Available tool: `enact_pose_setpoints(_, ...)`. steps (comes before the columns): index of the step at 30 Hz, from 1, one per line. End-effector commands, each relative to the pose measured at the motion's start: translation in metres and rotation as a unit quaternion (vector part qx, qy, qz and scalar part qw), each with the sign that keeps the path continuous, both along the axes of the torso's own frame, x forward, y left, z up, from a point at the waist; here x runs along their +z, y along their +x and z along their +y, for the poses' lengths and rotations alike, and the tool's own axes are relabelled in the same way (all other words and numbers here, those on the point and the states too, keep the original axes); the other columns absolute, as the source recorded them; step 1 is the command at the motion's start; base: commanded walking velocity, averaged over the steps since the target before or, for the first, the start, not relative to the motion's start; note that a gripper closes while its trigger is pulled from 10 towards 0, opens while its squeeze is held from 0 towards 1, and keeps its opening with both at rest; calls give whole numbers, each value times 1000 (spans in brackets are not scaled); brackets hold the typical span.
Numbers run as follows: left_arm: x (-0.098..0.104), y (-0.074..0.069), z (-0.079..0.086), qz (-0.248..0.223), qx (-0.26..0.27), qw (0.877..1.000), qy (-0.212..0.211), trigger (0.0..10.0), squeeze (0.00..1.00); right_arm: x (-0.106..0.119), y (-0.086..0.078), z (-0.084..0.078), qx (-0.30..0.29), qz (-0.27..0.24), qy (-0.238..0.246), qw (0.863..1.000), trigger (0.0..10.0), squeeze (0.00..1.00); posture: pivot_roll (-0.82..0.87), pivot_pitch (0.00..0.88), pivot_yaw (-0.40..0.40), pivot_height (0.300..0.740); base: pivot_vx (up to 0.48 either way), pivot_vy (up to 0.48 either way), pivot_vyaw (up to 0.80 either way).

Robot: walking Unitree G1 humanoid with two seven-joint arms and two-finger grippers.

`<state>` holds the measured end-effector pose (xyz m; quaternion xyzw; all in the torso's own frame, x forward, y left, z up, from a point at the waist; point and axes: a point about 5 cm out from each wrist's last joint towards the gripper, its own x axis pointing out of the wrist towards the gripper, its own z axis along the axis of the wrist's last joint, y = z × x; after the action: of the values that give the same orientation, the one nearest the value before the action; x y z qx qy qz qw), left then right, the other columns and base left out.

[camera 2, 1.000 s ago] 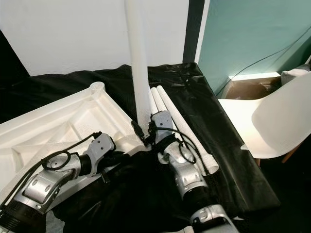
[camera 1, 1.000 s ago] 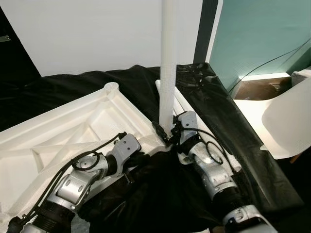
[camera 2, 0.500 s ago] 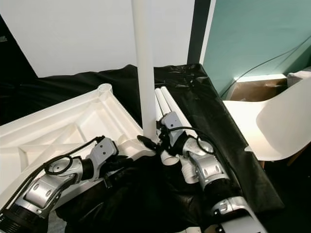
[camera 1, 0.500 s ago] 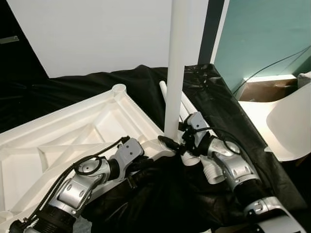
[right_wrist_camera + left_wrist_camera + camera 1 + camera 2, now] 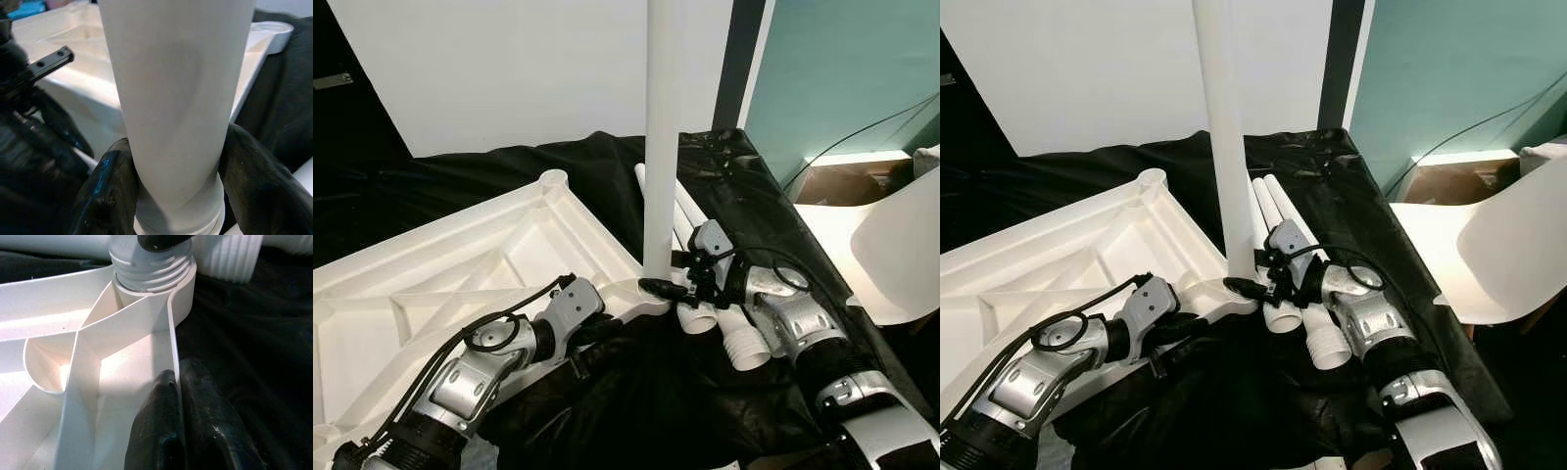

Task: Building children table

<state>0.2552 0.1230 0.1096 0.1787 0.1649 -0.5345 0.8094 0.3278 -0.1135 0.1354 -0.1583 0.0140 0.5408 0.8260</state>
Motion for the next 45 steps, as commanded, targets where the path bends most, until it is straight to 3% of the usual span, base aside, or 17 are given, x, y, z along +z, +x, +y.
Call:
enact_pose_setpoints(1,-16,-14,1,60,-44,997,16,10000,0,-10,-1,-14,-11,25,-38,999,0,0,59,0,22,740,0,0,0)
enact_pose_setpoints(6,-16,-14,1,60,-44,997,16,10000,0,-23,-10,-2,-42,25,-10,999,0,0,60,0,20,740,0,0,0)
enact_pose_setpoints(9,-16,-14,1,60,-45,997,15,10000,0,-26,-11,9,-114,6,40,993,0,0,55,0,18,740,0,0,0)
enact_pose_setpoints(11,-16,-13,0,59,-45,997,16,10000,0,-24,-14,15,-225,-34,116,967,0,0,57,0,20,740,0,0,0)
enact_pose_setpoints(12,-16,-13,0,59,-45,997,16,10000,0,-24,-14,15,-225,-34,116,967,0,0,57,0,20,740,0,0,0)
enact_pose_setpoints(13,-15,-13,-1,59,-47,997,14,10000,0,-20,-17,21,-278,-55,163,945,0,0,57,0,21,740,0,0,0)
enact_pose_setpoints(14,-15,-13,-2,59,-48,997,14,10000,0,-18,-18,25,-286,-61,174,940,0,0,57,0,21,740,0,0,0)
enact_pose_setpoints(19,-15,-12,-2,58,-48,997,15,10000,0,-5,-10,29,-332,-90,199,918,0,0,62,0,18,740,0,0,0)
enact_pose_setpoints(24,-15,-13,-2,58,-46,997,14,10000,0,-2,-7,39,-330,-90,190,920,0,0,67,0,15,740,0,0,0)
enact_pose_setpoints(25,-15,-13,-1,58,-45,997,14,10000,0,-4,-8,42,-324,-88,183,924,6784,0,69,0,12,740,0,0,0)
enact_pose_setpoints(26,-15,-13,-1,58,-45,997,13,10000,0,-5,-9,44,-320,-87,178,927,6784,0,69,0,12,740,0,0,0)
enact_pose_setpoints(27,-15,-12,-1,57,-43,997,13,10000,0,-7,-9,46,-311,-85,173,931,10000,78,69,0,11,740,0,0,0)
enact_pose_setpoints(29,-15,-12,-1,57,-42,997,13,10000,0,-8,-10,47,-305,-83,169,934,10000,78,69,0,11,740,0,0,0)
enact_pose_setpoints(30,-15,-12,-1,57,-42,997,13,10000,0,-9,-10,47,-295,-78,163,938,10000,1000,68,0,11,740,0,0,0)
enact_pose_setpoints(34,-15,-13,-1,58,-42,997,12,10000,0,-13,-8,47,-263,-61,140,953,10000,1000,68,0,11,740,0,0,0)
enact_pose_setpoints(35,-15,-12,-1,58,-42,997,12,10000,0,-14,-8,46,-246,-53,131,959,10000,0,61,0,12,740,0,0,0)
enact_pose_setpoints(45,-16,-12,-1,57,-44,997,12,10000,0,-18,-6,18,-126,8,55,990,10000,0,52,0,14,740,0,0,0)
